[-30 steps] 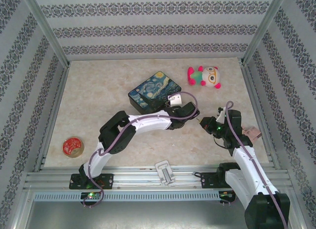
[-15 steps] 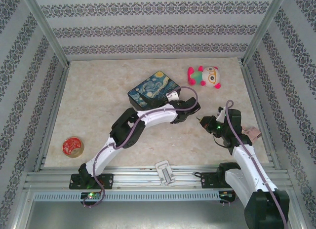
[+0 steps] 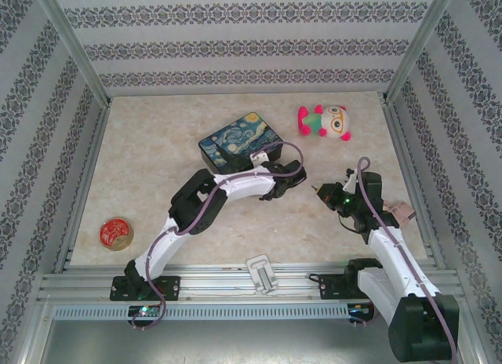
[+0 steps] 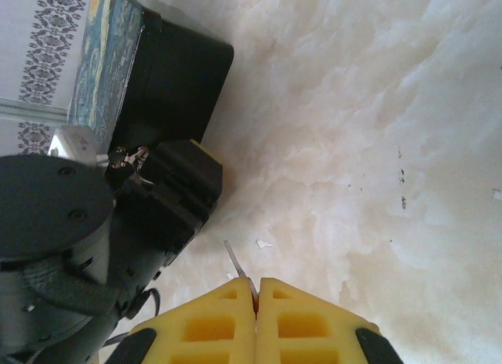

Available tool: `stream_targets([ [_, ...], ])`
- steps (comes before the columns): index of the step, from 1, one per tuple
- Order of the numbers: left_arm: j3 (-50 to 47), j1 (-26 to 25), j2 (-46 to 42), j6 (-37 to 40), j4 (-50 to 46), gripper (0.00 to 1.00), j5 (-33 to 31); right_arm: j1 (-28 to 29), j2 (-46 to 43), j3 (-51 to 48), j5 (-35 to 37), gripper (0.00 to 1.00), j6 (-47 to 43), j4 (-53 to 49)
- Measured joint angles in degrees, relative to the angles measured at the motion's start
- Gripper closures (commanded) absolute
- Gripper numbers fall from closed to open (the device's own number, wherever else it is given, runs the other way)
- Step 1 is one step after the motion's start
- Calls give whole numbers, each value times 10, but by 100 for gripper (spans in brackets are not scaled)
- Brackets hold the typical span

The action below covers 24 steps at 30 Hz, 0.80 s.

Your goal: Unlock a padlock with a key

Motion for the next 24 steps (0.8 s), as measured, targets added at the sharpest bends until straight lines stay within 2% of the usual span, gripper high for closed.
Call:
stream_targets([
  [10,-26,4,-40,74,66,29,35,0,3,0,0,100,3,9],
  [24,-42,18,-40,76,99,46,55,0,10,0,0,100,12,16],
])
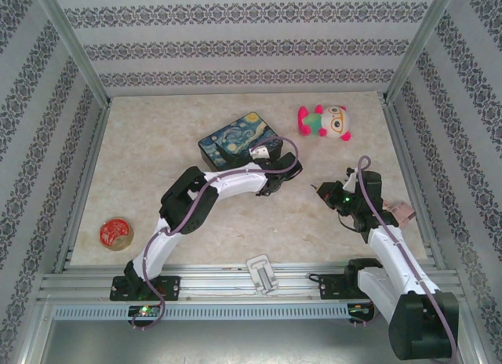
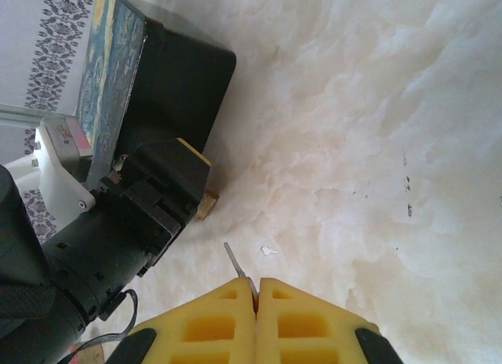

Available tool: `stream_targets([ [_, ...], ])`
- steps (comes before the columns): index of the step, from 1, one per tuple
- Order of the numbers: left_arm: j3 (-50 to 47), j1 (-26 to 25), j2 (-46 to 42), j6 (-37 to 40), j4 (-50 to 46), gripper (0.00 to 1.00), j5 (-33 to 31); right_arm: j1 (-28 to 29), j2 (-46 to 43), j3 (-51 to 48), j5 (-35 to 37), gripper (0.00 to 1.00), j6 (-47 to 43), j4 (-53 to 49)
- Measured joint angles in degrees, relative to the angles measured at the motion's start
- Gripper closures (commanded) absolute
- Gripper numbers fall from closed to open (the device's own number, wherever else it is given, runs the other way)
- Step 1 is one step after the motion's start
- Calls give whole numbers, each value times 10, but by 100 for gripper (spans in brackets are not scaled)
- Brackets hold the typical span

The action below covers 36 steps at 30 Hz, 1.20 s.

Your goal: Unlock a padlock with a key

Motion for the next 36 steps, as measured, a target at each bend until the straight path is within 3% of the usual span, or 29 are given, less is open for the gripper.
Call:
stream_targets([
  [11,-11,0,0,-30,0,49,11,0,13,0,0,100,1,7],
  [15,-14,0,0,-34,0,58,13,0,17,0,0,100,2,10],
  [18,-14,0,0,-36,0,58,13,0,20,0,0,100,2,12],
  [21,-14,0,0,-33,0,70,12,0,23,0,0,100,2,14],
  [28,-30,0,-8,-21,31,83,23,1,26,0,-21,100,-7,35],
  [36,-146,0,-96,-22,118,95,115,71,12,-76,-7,100,-11,140],
])
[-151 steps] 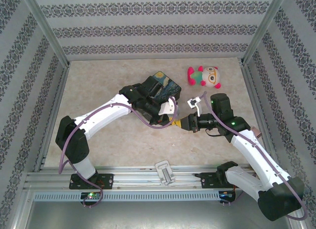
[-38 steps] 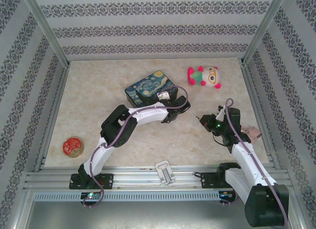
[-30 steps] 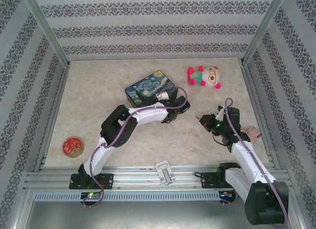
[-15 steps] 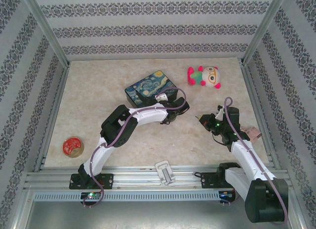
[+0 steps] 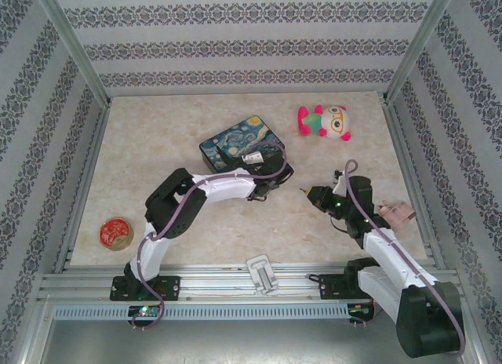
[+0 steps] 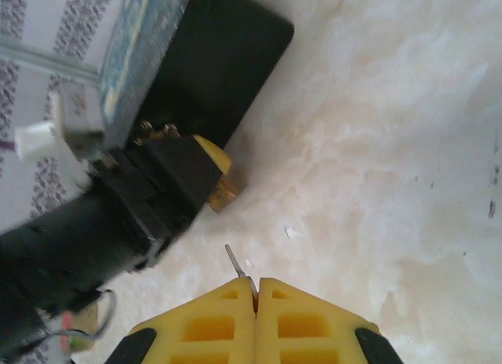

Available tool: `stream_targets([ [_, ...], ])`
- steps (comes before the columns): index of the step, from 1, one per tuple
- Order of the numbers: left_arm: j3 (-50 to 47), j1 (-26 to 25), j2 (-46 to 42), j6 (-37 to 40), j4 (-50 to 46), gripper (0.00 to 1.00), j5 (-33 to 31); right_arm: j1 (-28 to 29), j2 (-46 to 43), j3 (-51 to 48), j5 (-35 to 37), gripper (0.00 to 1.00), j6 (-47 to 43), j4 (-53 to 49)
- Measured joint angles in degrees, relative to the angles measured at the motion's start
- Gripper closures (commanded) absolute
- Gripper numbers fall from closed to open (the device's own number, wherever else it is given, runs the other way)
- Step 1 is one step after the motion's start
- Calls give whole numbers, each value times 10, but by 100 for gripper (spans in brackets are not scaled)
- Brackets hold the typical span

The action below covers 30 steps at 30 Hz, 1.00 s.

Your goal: Unlock a padlock with a key

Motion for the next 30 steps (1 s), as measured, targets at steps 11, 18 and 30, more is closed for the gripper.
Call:
stream_targets([
  [11,-77,-1,-66,-15,108,100,43,120,99,-37,72,100,30,153],
  [18,-87,-1,-70,-25,128,100,43,175,191,-37,117,100,51,263],
  [30,-87,-1,-70,-51,133,100,59,192,292,-53,183,100,99,418],
])
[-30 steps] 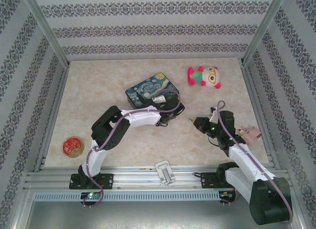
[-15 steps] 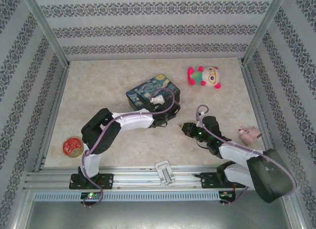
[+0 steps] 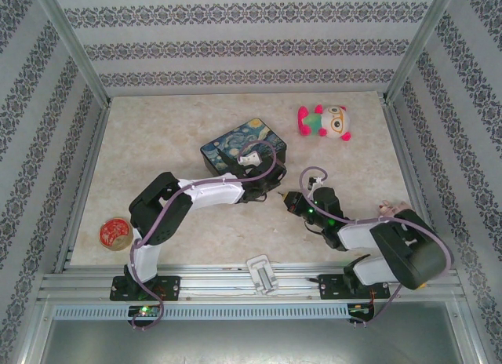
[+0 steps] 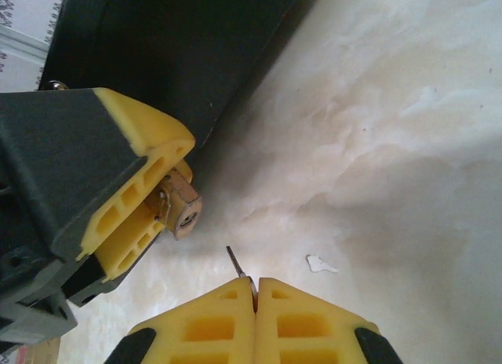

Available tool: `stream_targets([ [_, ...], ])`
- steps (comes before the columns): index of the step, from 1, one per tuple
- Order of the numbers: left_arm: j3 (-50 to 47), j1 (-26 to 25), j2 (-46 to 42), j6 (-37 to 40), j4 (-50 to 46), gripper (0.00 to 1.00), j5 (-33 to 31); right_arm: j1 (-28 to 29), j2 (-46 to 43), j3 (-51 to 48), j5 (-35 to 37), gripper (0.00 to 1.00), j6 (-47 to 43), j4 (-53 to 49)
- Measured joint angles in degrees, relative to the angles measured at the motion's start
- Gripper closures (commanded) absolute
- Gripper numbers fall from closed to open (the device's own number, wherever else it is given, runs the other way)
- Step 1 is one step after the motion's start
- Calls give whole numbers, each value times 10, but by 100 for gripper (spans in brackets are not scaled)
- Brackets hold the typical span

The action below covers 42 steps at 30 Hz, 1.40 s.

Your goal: Unlock a padlock with a key

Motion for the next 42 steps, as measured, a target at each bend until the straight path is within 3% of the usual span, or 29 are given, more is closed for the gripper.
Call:
stream_targets([
  [11,0,0,3,-26,19,100,23,1,160,-2,4,100,54,210],
  [15,0,0,4,-35,21,100,25,9,174,-10,15,100,62,247],
  [42,-23,2,9,-94,60,100,29,12,146,-35,41,100,66,273],
])
